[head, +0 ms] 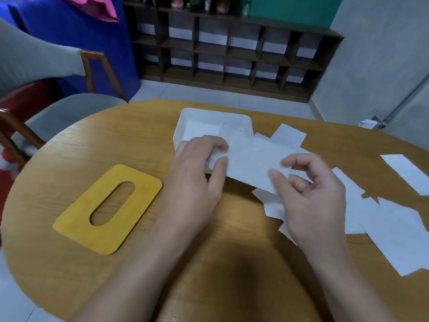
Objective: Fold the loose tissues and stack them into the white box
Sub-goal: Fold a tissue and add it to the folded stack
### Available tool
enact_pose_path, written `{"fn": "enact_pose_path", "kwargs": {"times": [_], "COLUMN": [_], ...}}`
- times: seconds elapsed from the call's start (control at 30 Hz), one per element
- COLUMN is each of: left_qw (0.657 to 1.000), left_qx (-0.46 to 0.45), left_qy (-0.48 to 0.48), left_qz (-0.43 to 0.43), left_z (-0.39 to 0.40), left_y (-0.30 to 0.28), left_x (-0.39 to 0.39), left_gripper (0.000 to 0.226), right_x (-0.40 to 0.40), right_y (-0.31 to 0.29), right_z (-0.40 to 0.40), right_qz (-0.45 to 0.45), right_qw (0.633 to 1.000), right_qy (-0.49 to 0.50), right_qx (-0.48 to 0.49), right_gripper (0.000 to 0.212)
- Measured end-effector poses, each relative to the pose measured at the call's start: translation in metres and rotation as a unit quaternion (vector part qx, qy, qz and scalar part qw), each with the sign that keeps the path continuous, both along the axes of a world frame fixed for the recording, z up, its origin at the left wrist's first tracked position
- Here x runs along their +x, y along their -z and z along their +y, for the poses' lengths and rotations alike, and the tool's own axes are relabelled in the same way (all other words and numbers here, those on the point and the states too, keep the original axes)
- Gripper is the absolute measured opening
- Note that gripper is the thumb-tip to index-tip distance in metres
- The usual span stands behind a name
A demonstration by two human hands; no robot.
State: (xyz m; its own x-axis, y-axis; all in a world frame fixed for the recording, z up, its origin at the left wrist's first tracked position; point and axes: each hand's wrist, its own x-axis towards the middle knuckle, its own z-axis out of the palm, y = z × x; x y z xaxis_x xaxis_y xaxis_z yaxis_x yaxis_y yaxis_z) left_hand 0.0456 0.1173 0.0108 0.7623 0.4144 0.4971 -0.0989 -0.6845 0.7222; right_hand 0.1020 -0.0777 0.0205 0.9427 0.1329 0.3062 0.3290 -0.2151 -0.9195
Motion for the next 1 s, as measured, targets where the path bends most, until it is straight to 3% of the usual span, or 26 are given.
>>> {"fn": "enact_pose_path", "kwargs": {"times": [0.17,0.37,0.53,0.7,0.87,1.0], "left_qw": [0.998,0.994,0.984,0.980,0.981,0.986], "left_qx": [0.016,0.016,0.094,0.101,0.116,0.123], "left_qy": [-0.059,-0.100,-0.133,-0.150,-0.136,-0.106], "left_qz": [-0.003,0.048,0.079,0.089,0.076,0.029], "left_z": [0.015,0.036,0.040,0.043,0.043,0.036], "left_y": [-0.002,0.007,0.014,0.018,0.016,0.008], "left_x": [0.026,0.048,0.051,0.051,0.048,0.045], "left_gripper": [0.027,0.032,0.041,0.046,0.050,0.040], "right_x": [0.045,0.097,0.107,0.107,0.110,0.106], "right_y": [-0.026,-0.024,-0.016,-0.023,-0.030,-0.033], "right_z": [0.032,0.066,0.074,0.077,0.076,0.067], "right_qz": [-0.095,-0.105,-0.123,-0.153,-0.170,-0.169], "right_qw": [0.992,0.975,0.943,0.900,0.889,0.909], "right_qy": [0.003,-0.030,-0.053,-0.035,-0.043,-0.038], "right_qx": [-0.084,-0.194,-0.306,-0.407,-0.423,-0.378], "right_gripper": [0.013,0.007,0.002,0.015,0.013,0.014]}}
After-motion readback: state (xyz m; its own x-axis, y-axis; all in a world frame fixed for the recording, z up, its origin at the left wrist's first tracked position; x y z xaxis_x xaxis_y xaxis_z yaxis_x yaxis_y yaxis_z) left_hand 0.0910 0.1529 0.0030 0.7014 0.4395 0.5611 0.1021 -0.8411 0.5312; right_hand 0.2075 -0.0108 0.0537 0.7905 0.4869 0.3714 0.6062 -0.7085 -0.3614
